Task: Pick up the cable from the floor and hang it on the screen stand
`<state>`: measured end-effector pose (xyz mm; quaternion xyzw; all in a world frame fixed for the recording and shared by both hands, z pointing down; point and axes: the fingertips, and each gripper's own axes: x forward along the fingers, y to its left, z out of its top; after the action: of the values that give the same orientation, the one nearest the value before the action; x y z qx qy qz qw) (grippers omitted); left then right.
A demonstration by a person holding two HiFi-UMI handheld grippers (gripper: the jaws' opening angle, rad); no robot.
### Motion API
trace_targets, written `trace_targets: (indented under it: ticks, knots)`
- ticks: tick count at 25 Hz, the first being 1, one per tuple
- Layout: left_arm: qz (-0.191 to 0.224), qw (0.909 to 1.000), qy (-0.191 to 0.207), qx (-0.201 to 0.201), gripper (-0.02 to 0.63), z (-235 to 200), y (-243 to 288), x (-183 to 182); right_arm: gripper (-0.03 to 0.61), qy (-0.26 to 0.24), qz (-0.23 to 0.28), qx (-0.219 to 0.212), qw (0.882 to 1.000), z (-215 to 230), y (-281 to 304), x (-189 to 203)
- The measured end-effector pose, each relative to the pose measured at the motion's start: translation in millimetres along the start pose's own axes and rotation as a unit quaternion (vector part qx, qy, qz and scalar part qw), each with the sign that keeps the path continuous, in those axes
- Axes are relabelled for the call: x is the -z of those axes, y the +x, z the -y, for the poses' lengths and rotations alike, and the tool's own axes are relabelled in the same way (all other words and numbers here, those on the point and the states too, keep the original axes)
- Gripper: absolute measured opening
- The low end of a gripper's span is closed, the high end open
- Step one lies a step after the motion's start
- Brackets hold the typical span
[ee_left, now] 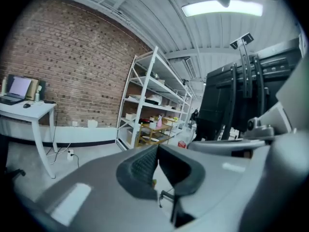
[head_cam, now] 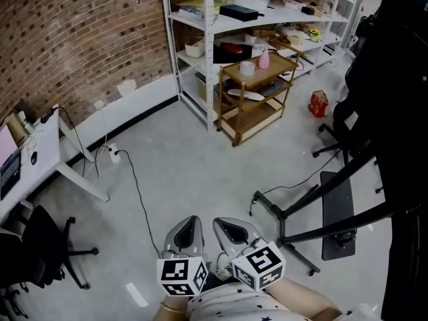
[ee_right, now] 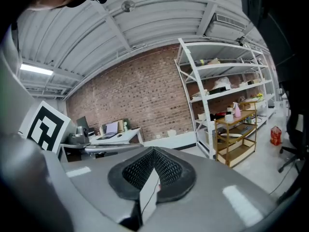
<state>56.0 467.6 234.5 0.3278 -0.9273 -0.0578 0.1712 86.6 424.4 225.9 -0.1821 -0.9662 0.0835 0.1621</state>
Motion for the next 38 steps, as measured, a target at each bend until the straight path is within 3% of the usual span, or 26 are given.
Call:
trace_targets:
  ticks: [5, 9, 12, 19, 24, 28, 30, 35, 38]
  knots:
    - [-0.041, 0.9968, 0.016, 0.067, 0.008, 43, 76, -3, -0.002, 0.045, 0.003, 0.076, 0.996, 80, -11, -8]
    - [-0.074, 0.9885, 0.039, 0.126, 0.008, 75, 134, 13, -0.002, 0.087, 0.000, 0.144, 0.986, 143, -15, 8]
    - [-0.094, 0.9780, 0.064, 0.175, 0.008, 98, 187, 22, -0.002, 0.112, -0.003, 0.187, 0.976, 194, -8, 14]
    - [-0.136, 0.9536, 0.077, 0.258, 0.008, 135, 332, 22, -0.002, 0.157, -0.006, 0.272, 0.949, 326, 34, 4]
    - [-0.172, 0.9266, 0.102, 0.318, 0.008, 154, 424, 38, -0.002, 0.190, -0.014, 0.344, 0.919, 409, 54, 16]
    - [-0.212, 0.9000, 0.123, 0.361, 0.008, 179, 471, 78, -0.002, 0.207, -0.030, 0.395, 0.895, 467, 53, 47]
    - [-0.222, 0.8911, 0.134, 0.372, 0.008, 194, 492, 104, -0.002, 0.217, -0.036, 0.407, 0.887, 498, 50, 69]
    - [-0.241, 0.8843, 0.140, 0.374, 0.008, 228, 559, 184, 0.000, 0.247, -0.038, 0.446, 0.859, 593, 38, 151]
    - [-0.255, 0.8747, 0.140, 0.388, 0.008, 246, 596, 245, 0.000, 0.263, -0.051, 0.482, 0.834, 653, 30, 227]
